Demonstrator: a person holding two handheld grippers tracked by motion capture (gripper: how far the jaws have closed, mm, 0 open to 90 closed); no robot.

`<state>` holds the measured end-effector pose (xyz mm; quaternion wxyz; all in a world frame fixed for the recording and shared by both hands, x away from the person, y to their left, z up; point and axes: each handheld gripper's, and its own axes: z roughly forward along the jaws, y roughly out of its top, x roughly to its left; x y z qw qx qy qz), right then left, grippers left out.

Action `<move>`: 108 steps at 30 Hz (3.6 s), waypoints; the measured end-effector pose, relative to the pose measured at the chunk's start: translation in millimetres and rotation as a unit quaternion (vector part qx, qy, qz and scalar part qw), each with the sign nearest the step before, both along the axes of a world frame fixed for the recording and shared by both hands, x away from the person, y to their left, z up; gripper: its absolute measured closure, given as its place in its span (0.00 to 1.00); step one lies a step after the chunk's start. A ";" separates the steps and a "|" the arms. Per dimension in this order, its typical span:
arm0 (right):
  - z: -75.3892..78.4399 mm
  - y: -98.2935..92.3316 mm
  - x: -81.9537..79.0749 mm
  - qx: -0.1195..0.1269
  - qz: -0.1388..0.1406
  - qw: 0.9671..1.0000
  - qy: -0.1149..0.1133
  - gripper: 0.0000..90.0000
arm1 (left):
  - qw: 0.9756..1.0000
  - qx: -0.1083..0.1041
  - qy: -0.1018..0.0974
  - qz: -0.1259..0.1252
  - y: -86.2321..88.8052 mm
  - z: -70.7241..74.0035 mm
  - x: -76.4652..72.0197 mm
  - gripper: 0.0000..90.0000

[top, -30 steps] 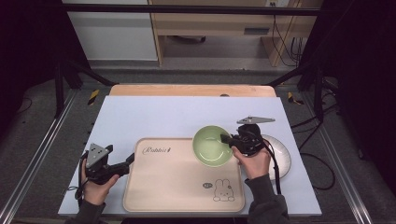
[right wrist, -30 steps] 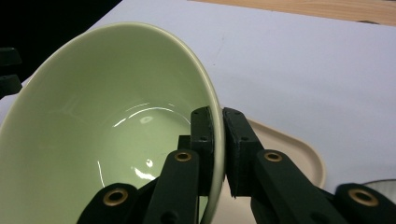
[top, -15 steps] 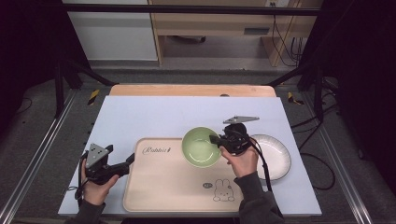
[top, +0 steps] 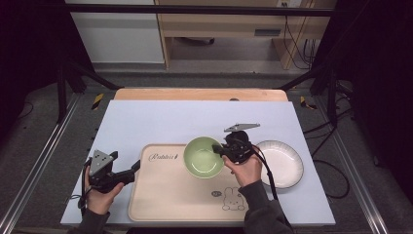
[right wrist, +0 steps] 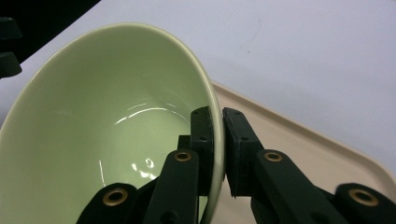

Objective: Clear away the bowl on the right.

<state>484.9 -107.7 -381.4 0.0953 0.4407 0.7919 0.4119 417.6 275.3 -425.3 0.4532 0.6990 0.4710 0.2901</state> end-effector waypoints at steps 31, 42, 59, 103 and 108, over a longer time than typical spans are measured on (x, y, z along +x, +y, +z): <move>-35.1 25.6 8.5 -0.032 0.021 0.998 0.048 0.93 | 1.000 0.002 0.001 0.000 -0.2 -0.2 0.1 0.14; -47.3 36.8 9.6 -0.049 0.031 0.996 0.064 0.93 | 1.000 0.002 0.001 0.000 -0.3 -0.3 0.1 0.14; -61.1 38.9 14.6 -0.050 0.033 0.994 0.092 0.93 | 1.000 0.004 0.001 -0.002 -0.7 -0.5 0.0 0.14; -37.3 22.3 -2.4 -0.016 0.037 0.998 -0.051 0.22 | 1.000 0.004 0.002 -0.001 0.0 -1.1 0.2 0.14; -28.5 15.7 -9.2 -0.012 0.035 0.996 -0.077 0.19 | 1.000 0.004 0.002 -0.001 0.1 -1.0 0.2 0.14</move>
